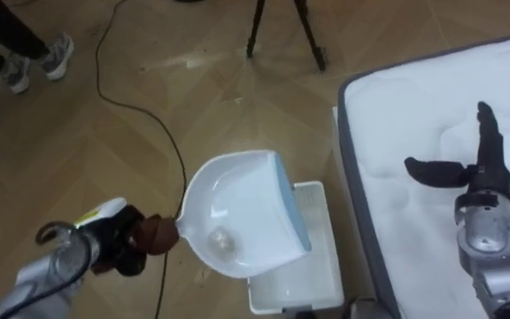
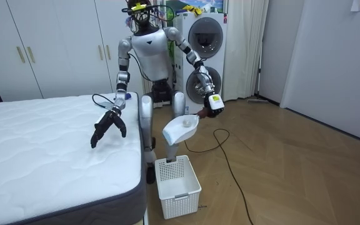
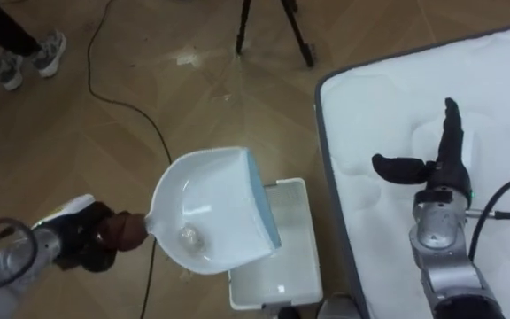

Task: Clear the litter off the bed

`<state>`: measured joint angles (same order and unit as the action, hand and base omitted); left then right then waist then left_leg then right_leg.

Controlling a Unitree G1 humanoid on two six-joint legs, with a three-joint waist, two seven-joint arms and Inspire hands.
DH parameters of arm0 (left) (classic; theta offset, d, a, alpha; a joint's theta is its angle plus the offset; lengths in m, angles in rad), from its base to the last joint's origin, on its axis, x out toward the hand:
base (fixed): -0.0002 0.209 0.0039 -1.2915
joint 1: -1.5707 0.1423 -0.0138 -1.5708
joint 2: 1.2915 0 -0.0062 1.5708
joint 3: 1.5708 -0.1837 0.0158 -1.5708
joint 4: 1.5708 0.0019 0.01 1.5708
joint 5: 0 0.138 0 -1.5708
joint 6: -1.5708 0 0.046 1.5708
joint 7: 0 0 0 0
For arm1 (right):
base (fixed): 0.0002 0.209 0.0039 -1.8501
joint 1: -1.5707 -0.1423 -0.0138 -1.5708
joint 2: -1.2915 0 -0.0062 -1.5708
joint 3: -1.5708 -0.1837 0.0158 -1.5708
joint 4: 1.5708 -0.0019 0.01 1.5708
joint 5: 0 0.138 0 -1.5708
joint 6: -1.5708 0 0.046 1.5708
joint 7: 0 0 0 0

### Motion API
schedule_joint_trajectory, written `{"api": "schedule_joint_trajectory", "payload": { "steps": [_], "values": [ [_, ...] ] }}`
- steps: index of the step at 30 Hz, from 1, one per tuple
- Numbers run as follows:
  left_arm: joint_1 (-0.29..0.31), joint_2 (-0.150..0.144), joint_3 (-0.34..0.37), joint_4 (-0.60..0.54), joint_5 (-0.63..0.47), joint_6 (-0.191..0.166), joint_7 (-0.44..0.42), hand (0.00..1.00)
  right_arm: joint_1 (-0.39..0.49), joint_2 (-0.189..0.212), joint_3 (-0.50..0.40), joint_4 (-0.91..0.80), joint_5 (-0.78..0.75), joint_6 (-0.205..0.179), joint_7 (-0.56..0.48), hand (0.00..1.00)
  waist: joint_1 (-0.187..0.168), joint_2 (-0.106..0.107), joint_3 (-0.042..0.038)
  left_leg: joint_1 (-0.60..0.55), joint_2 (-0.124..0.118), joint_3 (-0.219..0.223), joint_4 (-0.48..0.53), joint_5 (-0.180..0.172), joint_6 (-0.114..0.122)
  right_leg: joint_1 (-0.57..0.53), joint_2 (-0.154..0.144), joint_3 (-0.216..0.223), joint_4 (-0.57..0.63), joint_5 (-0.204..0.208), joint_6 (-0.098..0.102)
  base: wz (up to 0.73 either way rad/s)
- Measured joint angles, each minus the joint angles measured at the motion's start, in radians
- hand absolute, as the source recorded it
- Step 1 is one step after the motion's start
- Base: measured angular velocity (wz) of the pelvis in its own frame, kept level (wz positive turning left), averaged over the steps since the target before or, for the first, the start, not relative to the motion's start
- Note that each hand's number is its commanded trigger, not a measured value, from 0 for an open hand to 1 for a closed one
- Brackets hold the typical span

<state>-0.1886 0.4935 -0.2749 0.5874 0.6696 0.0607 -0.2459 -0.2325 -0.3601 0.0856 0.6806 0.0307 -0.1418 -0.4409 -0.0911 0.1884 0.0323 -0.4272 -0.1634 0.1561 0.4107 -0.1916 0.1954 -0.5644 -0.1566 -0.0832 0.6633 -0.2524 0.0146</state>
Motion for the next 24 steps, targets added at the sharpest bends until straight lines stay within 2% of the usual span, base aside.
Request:
{"api": "schedule_joint_trajectory", "payload": {
  "steps": [3, 8, 11, 17, 22, 24],
  "values": [
    [-0.041, 0.006, -0.043, 0.002, 0.052, 0.004, 0.002, 1.00, -0.018, 0.000, 0.024, 0.019, -0.002, 0.001, -0.003, 0.00, -0.005, 0.000, -0.0003, -0.016, 0.000, 0.007, 0.003, 0.001, 0.001, -0.018, -0.001, 0.000, 0.003, 0.005, 0.001, -0.07],
    [-0.074, 0.008, -0.068, 0.022, 0.157, 0.006, 0.003, 1.00, -0.031, 0.010, 0.035, 0.020, -0.003, 0.002, -0.006, 0.00, -0.013, 0.001, 0.0004, -0.020, 0.001, 0.013, 0.004, 0.001, 0.003, -0.030, -0.002, 0.001, 0.005, 0.007, 0.002, -0.02],
    [-0.091, 0.013, -0.068, 0.033, 0.221, 0.009, 0.003, 1.00, -0.033, 0.012, 0.031, 0.021, -0.005, 0.002, -0.007, 0.00, -0.016, 0.015, 0.0009, -0.029, 0.004, 0.014, 0.010, 0.001, 0.003, -0.033, 0.000, 0.000, 0.003, 0.014, 0.003, 0.00],
    [-0.134, 0.056, -0.080, 0.095, 0.228, 0.036, 0.003, 1.00, -0.034, 0.015, 0.030, 0.021, -0.005, 0.003, -0.026, 0.00, -0.029, 0.030, 0.0036, -0.040, 0.008, 0.024, 0.021, -0.002, 0.000, -0.043, 0.003, 0.001, -0.001, 0.033, 0.005, -0.06],
    [-0.134, 0.069, -0.085, 0.124, 0.228, 0.056, 0.001, 1.00, -0.046, 0.023, 0.031, 0.056, -0.003, 0.006, -0.043, 0.00, -0.040, 0.043, 0.0077, -0.037, 0.009, 0.037, 0.021, 0.000, 0.000, -0.046, 0.004, 0.009, -0.002, 0.048, 0.011, -0.11],
    [-0.134, 0.078, -0.084, 0.137, 0.229, 0.069, -0.001, 1.00, -0.046, 0.027, 0.031, 0.059, -0.004, 0.013, -0.053, 0.00, -0.041, 0.045, 0.0086, -0.039, 0.009, 0.049, 0.021, 0.001, -0.003, -0.053, 0.005, 0.028, -0.002, 0.052, 0.016, -0.12]
  ]
}}
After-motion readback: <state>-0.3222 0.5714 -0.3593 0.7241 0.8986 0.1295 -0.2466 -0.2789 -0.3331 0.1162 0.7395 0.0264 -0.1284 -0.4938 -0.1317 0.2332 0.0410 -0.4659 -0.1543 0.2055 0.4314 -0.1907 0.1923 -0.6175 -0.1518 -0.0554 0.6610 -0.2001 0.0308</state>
